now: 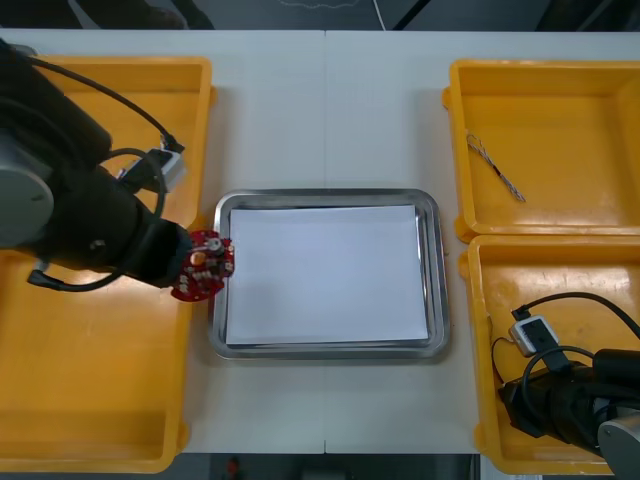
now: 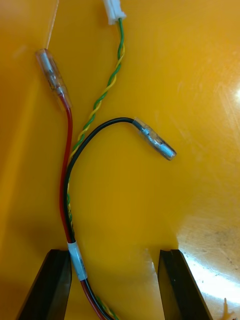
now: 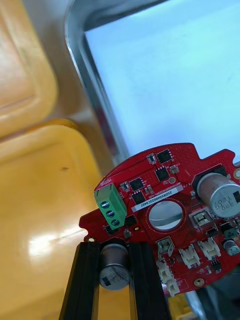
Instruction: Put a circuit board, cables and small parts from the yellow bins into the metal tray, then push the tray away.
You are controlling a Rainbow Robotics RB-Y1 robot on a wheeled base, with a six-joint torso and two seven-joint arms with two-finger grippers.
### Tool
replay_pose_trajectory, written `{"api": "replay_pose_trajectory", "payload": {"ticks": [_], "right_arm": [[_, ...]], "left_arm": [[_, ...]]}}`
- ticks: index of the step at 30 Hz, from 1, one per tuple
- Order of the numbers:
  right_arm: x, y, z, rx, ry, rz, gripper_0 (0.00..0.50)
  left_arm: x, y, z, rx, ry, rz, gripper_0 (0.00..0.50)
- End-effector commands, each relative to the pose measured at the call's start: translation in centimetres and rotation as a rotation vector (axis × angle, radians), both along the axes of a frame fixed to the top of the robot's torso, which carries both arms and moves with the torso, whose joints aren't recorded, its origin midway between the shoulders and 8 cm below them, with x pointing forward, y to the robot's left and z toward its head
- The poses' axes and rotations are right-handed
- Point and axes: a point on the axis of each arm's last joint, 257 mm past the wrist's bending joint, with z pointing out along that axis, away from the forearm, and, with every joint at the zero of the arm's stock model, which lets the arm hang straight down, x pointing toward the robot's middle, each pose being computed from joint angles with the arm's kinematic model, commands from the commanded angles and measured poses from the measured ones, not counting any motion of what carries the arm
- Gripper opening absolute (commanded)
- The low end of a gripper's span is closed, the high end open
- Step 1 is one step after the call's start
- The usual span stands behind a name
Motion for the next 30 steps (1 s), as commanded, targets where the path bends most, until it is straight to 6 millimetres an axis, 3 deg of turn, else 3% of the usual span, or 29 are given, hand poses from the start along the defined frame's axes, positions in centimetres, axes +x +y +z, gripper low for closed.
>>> {"api": "replay_pose_trajectory", "payload": {"ticks": [1,6,7,8,9,10,18,22,30], "right_arm": [[-1.6,1.0,-1.2,0.033,0.034,-0.011,0.5],[-1.8,1.1,-1.3,0.035,0.04,-0.009,0.5],[-1.9,1.1,-1.4,0.035,0.041,-0.008,0.475],[-2.0,1.1,-1.4,0.037,0.042,-0.01,0.296],[-2.0,1.2,-1.4,0.044,0.042,-0.016,0.027],[-2.0,1.2,-1.4,0.045,0.04,-0.016,0.0],[-1.6,1.6,-1.2,0.065,0.017,-0.019,0.0],[-0.7,1.1,0.2,0.06,-0.014,-0.025,0.0],[1.2,-1.3,5.5,-0.009,-0.052,-0.047,0.0]], "left_arm": [[0.8,-3.4,0.7,-0.007,-0.014,-0.01,0.0],[1.6,-6.0,-1.0,0.018,-0.019,-0.035,0.001],[1.8,-6.6,-1.5,0.017,-0.023,-0.04,0.001],[1.9,-7.1,-2.1,0.022,-0.023,-0.043,0.0],[2.1,-7.4,-2.7,0.027,-0.022,-0.044,0.002],[2.1,-7.6,-3.0,0.03,-0.02,-0.049,0.002],[2.9,-8.5,-6.6,0.063,-0.027,-0.061,0.001],[2.9,-8.2,-8.0,0.073,0.002,-0.051,0.0],[3.5,-7.7,-10.1,0.102,-0.004,-0.029,0.0]]}}
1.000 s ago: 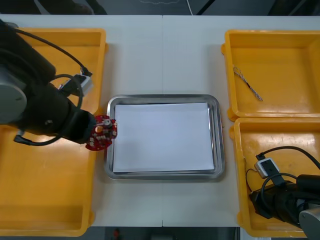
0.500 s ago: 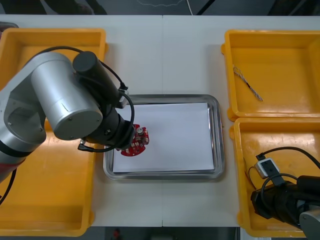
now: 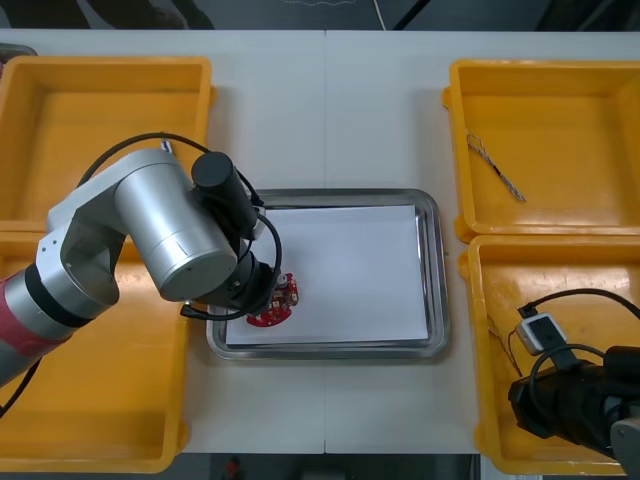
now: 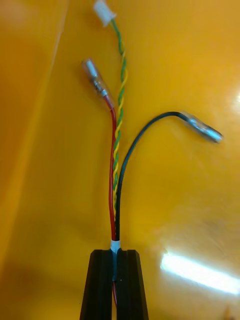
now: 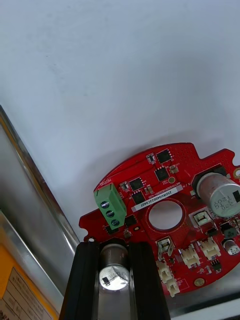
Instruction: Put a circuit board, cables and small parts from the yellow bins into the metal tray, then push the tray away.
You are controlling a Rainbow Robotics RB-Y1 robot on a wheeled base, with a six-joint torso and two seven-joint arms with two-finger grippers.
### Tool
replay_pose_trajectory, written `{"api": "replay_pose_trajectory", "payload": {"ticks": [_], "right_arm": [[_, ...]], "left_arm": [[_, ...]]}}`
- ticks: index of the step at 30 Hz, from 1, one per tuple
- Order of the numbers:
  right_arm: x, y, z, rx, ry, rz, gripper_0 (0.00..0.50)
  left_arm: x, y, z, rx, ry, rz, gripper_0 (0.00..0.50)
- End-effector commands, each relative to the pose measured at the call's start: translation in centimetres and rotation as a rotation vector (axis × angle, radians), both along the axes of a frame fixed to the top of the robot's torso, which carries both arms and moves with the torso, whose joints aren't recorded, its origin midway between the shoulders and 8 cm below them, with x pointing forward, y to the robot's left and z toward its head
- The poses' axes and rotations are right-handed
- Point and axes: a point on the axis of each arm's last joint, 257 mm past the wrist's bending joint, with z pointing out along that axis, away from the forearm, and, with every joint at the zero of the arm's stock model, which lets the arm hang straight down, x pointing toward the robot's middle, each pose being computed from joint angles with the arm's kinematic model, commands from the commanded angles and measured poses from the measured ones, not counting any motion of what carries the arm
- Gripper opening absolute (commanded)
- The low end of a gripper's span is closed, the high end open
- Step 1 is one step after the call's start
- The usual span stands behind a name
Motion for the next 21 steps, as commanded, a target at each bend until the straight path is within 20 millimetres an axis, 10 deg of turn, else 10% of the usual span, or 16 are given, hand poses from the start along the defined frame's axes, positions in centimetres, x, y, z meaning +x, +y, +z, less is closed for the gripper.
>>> {"api": "replay_pose_trajectory", "payload": {"ticks": [1,4,9,21], "right_arm": [[1.6,-1.1,4.2,-0.006,-0.058,-0.044,0.0],[2.0,-2.1,6.4,-0.039,-0.068,-0.053,0.0],[1.9,-3.8,10.3,-0.083,-0.078,-0.076,0.0],[0.3,-3.4,16.3,-0.095,-0.047,0.033,0.0]], "left_arm": [[0.6,-1.7,0.4,0.022,-0.043,-0.092,0.001],[0.5,-1.8,0.3,0.015,-0.038,-0.087,0.007],[0.4,-2.1,0.3,0.001,-0.037,-0.081,0.488],[-0.1,-2.9,4.7,-0.063,-0.059,-0.068,0.5]]}}
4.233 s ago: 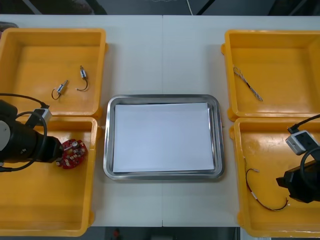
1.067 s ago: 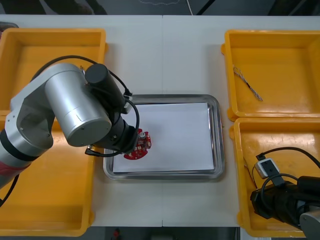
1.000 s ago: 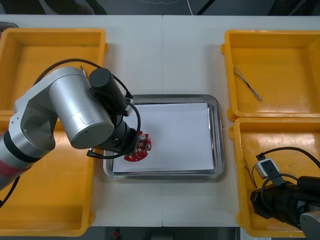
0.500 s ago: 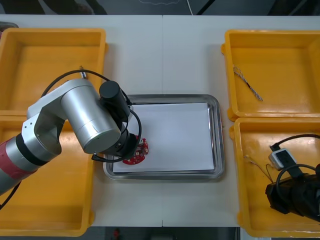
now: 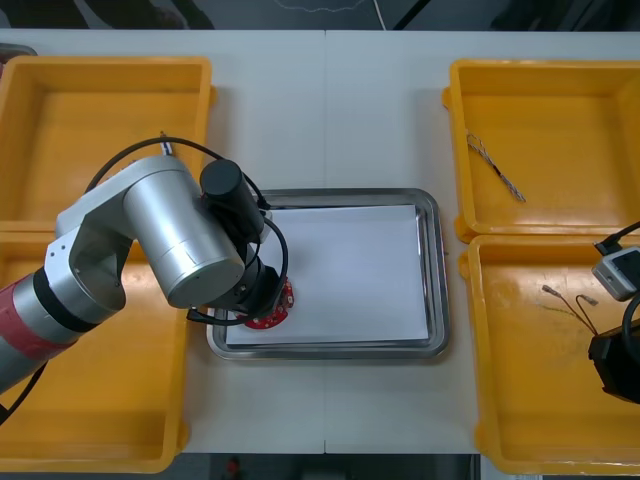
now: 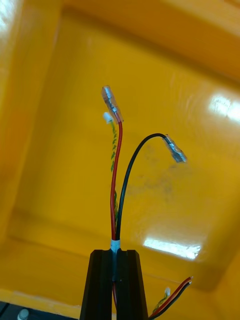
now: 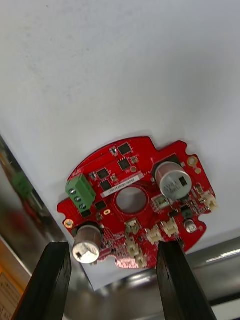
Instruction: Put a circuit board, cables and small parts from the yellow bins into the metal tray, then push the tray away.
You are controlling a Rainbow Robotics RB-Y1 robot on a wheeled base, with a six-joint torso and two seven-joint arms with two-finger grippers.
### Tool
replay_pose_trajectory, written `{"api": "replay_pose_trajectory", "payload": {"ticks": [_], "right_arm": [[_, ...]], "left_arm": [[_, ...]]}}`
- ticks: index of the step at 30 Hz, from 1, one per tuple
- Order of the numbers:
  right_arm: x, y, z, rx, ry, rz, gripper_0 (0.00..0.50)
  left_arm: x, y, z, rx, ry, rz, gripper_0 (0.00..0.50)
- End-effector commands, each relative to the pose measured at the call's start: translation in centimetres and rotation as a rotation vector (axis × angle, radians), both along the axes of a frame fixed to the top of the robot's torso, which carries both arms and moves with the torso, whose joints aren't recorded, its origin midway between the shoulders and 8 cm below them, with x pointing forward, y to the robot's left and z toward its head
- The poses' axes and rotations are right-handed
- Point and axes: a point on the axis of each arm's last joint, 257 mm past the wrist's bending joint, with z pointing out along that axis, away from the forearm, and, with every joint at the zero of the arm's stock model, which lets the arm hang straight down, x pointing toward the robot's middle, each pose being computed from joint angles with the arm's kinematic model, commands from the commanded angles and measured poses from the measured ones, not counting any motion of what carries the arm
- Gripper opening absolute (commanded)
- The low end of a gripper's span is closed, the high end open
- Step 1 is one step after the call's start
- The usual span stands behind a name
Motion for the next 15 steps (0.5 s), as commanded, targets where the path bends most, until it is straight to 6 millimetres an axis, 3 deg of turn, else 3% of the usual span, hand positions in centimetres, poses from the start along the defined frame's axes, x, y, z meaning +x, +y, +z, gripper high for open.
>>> {"api": "replay_pose_trajectory", "payload": {"ticks": [1,8,15], "right_arm": [[0.6,0.1,3.2,-0.033,-0.041,0.051,0.0],[0.9,1.2,4.6,-0.044,-0.041,0.138,0.0],[1.8,2.1,6.2,-0.058,-0.068,0.202,0.0]], "left_arm": [[0.0,-1.8,5.6,-0.068,-0.052,-0.049,0.5],[0.2,1.2,9.7,-0.067,-0.058,-0.034,0.5],[3.1,4.3,13.7,-0.102,-0.151,-0.013,0.5]]}}
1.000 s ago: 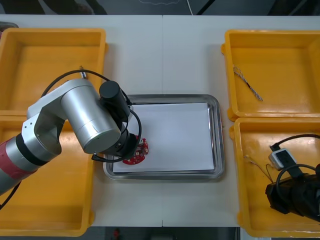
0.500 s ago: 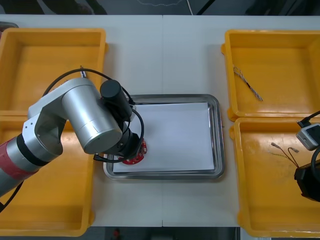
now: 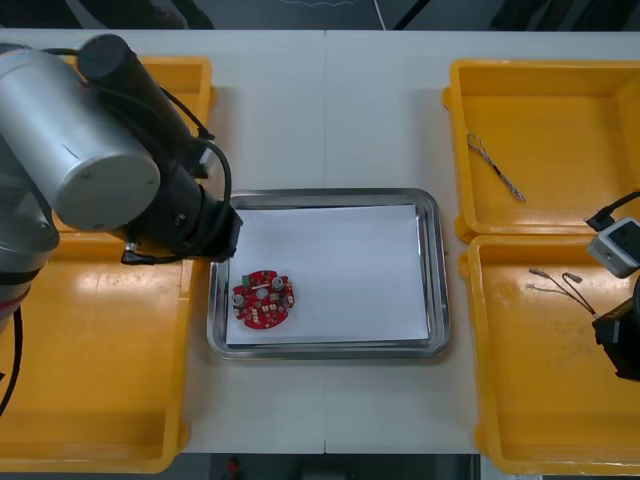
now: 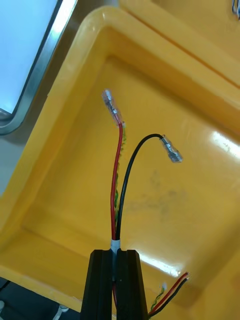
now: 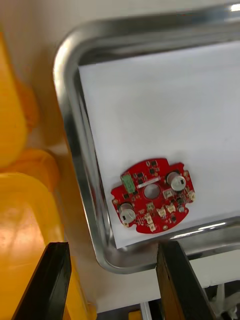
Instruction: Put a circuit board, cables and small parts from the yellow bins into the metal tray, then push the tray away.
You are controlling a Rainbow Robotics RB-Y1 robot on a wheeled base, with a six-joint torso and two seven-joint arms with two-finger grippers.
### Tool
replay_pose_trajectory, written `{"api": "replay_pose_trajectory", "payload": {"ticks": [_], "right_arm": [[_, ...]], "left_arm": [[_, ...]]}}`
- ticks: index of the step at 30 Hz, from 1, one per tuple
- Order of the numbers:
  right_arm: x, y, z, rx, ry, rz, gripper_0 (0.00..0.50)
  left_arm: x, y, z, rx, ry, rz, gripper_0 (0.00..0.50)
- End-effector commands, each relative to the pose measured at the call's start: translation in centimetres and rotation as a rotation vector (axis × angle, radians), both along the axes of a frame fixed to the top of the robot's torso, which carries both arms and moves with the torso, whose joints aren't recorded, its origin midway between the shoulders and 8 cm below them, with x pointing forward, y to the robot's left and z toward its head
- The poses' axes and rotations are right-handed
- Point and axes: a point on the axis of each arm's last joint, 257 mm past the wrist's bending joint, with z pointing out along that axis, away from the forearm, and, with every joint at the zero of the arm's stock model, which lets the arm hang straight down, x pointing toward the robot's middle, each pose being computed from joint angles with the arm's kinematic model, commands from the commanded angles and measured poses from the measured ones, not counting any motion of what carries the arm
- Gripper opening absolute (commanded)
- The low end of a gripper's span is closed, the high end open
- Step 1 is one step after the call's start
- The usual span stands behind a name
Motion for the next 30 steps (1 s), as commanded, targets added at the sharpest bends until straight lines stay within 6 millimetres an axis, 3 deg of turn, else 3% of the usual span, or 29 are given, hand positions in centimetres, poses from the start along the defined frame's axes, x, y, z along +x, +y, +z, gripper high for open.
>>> {"api": "replay_pose_trajectory", "payload": {"ticks": [1,5,13,23,30], "right_arm": [[0.9,0.2,2.6,-0.036,-0.058,0.032,0.0],[1.1,1.4,3.7,-0.04,-0.061,0.099,0.0],[2.4,4.7,5.5,-0.053,-0.073,0.244,0.0],[4.3,10.1,6.1,-0.099,-0.05,0.428,0.0],[4.7,15.2,6.3,-0.131,-0.054,0.574,0.0]], "left_arm": [[1.8,0.9,4.3,0.027,-0.113,-0.14,0.5],[3.3,4.4,5.3,0.051,-0.125,-0.106,0.5],[5.7,9.1,7.0,0.088,-0.132,-0.124,0.5],[8.2,12.9,6.5,0.152,-0.053,-0.194,0.5],[11.9,14.3,6.4,0.159,-0.091,-0.258,0.5]]}}
